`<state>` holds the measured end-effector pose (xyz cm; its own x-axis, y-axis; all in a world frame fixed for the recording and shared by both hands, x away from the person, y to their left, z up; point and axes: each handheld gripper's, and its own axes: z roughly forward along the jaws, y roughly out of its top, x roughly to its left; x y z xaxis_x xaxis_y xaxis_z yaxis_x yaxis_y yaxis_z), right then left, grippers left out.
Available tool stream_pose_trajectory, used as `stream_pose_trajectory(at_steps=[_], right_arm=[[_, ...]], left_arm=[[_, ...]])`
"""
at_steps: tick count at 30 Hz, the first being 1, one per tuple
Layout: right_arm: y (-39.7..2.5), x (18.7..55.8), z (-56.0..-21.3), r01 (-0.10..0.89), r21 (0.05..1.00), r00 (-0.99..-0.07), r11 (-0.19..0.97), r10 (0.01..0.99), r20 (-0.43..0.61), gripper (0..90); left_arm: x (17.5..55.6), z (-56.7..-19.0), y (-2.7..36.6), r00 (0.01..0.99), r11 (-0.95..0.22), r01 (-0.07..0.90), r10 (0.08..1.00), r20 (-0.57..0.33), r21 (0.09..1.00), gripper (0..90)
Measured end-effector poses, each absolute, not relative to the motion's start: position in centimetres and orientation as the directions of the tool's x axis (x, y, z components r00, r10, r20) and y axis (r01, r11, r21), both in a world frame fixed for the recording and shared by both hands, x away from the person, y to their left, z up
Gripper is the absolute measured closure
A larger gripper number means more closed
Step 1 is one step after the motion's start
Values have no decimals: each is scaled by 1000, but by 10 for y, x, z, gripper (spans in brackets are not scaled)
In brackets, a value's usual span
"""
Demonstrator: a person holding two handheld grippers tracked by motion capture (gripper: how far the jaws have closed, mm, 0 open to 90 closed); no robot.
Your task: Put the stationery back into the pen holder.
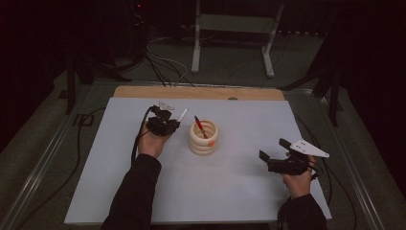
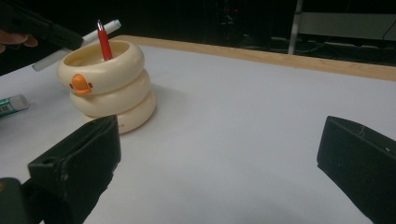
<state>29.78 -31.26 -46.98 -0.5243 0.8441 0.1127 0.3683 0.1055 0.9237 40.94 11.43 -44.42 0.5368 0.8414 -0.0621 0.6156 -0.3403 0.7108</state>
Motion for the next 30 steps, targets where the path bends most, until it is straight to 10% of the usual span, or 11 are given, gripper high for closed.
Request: stream_pose_trajectory(at_steps=[30], right_arm=[[-312,298,-470,373,922,-526,105,842,117,0]], left_arm=[[399,-390,102,598,-278,490,797,-86,826,794]])
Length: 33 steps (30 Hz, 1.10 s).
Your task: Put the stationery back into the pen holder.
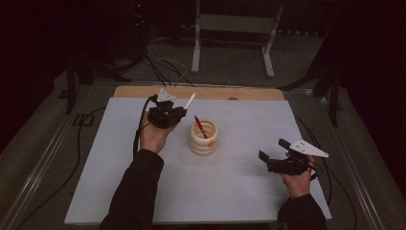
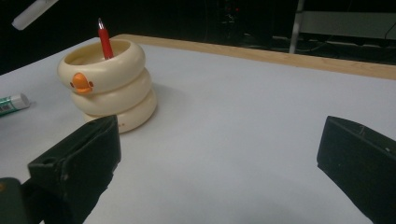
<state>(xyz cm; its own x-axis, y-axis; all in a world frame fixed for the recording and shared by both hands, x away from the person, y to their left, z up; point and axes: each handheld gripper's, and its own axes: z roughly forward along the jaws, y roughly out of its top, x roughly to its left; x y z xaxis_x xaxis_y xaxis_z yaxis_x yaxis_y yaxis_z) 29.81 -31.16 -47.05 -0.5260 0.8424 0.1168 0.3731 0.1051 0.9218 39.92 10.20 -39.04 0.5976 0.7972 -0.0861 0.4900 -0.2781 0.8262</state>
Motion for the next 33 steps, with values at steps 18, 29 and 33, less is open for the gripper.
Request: stream_pose_trajectory(at_steps=[18,29,33], right_arm=[[-312,298,-471,373,922,-527,105,841,118,0],[-312,298,-470,373,922,-527,106,842,117,0],[-312,298,-470,373,922,-527,104,841,118,0]], left_arm=[[403,-386,77,640,-289,456,764,-84,842,793],[408,-393,63,654,-282,454,749,-102,845,793],[409,-396,57,661,-281,448,744,-102,849,793]])
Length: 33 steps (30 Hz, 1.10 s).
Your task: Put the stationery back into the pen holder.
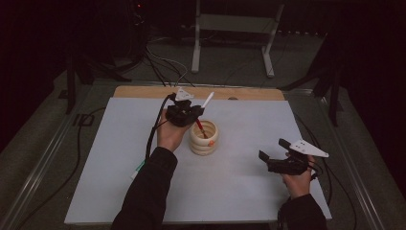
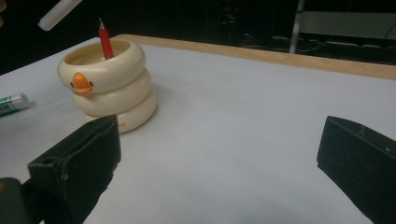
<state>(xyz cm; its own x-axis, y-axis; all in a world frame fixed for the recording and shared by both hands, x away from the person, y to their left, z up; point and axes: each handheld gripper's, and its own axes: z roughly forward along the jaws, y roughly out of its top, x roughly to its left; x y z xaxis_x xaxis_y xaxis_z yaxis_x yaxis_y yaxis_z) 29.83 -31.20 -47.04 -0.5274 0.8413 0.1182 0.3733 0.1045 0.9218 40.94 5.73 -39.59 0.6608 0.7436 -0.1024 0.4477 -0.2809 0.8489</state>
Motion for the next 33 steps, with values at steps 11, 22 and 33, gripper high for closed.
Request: stream_pose_trajectory(at_steps=[11,22,33], right_arm=[[-312,298,-470,373,922,-526,104,842,118,0],[-313,298,-470,370,923,-527,103,841,117,0],[-313,298,-470,368,924,-528,103,841,116,0]], left_arm=[[413,-404,47,669,-287,447,736,-104,847,793],[416,-418,34,691,-301,431,717,-96,851,792],[417,-433,25,700,-318,437,708,-96,841,791]])
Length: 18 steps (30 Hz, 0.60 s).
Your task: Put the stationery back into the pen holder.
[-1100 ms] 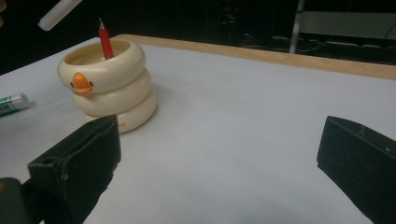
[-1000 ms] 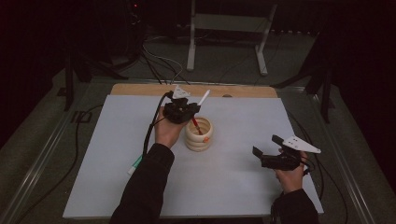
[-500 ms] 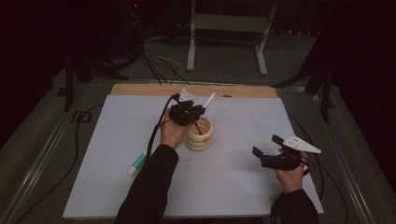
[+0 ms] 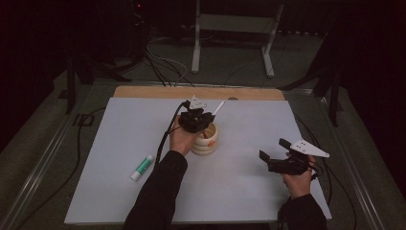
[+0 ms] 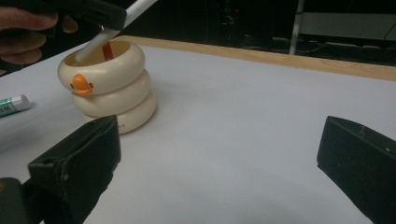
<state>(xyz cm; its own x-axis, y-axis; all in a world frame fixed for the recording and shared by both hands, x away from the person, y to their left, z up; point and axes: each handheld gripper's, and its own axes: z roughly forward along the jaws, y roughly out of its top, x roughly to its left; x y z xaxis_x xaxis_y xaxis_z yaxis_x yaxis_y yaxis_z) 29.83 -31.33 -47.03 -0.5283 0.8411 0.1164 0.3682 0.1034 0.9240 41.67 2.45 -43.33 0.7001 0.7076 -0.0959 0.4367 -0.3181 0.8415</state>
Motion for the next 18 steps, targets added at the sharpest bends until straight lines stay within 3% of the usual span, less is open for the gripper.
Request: stream_pose_trajectory(at_steps=[18], right_arm=[[-313,298,-471,369,924,-529,104,840,117,0]], left_arm=[[420,-443,19,710,-354,454,698,-92,818,783]])
